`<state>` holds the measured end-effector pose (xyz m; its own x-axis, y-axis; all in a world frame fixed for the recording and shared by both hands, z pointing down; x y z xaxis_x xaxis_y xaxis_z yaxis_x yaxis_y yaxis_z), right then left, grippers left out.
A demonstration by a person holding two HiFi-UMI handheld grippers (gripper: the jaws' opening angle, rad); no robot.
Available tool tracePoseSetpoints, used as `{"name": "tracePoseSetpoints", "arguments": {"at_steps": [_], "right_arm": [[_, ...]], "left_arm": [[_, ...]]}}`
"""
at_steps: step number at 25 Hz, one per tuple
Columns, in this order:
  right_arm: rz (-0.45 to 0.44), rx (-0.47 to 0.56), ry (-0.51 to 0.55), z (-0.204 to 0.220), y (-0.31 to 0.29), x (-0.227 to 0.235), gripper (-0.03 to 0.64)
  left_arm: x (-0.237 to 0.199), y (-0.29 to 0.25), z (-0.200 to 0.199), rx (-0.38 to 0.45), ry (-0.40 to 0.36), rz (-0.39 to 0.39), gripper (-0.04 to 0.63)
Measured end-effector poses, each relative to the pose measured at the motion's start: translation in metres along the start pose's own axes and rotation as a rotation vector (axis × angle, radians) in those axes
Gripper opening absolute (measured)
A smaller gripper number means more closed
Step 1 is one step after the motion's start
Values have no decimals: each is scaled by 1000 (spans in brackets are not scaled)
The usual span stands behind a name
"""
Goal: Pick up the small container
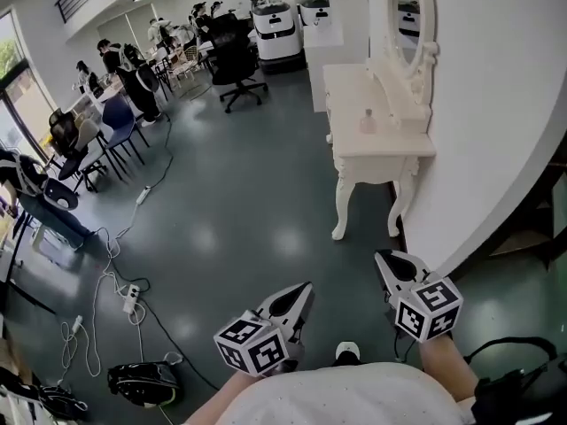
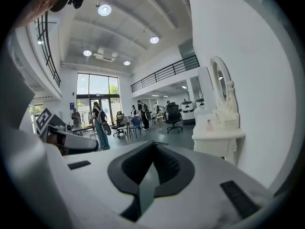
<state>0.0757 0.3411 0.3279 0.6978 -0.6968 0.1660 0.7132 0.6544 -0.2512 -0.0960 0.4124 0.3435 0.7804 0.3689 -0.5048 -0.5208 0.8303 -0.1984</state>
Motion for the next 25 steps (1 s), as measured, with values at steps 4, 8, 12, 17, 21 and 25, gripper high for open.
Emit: {"name": "tracePoseSetpoints", "arguments": {"at_steps": [4,8,12,17,21,25], "right_arm": [[-33,-13,22,-21,-29,30,2],[-62,-14,54,-36,-51,60,2],[-72,-33,80,-39,-55,88,2],[-56,-47,57,-33,-61,113,2],[-53,-53,34,-24,-65,123,2],[-39,-64,-3,-15,-69,135,2]], "left_arm": [[-10,-33,-21,21,32,-16,0],[-19,-70,-38,59,51,-27,0],[-19,-98,-44,81,70,-32,0],[-19,-118,-42,54,50,-44,0],[-24,-128,-36,29,51,-51,0],[-28,-141,-39,14,43,-46,0]]}}
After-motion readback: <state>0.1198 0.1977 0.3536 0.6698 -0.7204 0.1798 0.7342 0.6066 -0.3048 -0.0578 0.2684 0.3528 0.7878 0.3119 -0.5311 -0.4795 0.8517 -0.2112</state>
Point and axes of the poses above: the fingertips, and each gripper's own axes: y backward along the fingers, x to its right, z out of its underside, the point moved 4 cm from there along y, backward along the fingers, and after that the axes turned 4 degrees about -z, right-handed, at the moved point
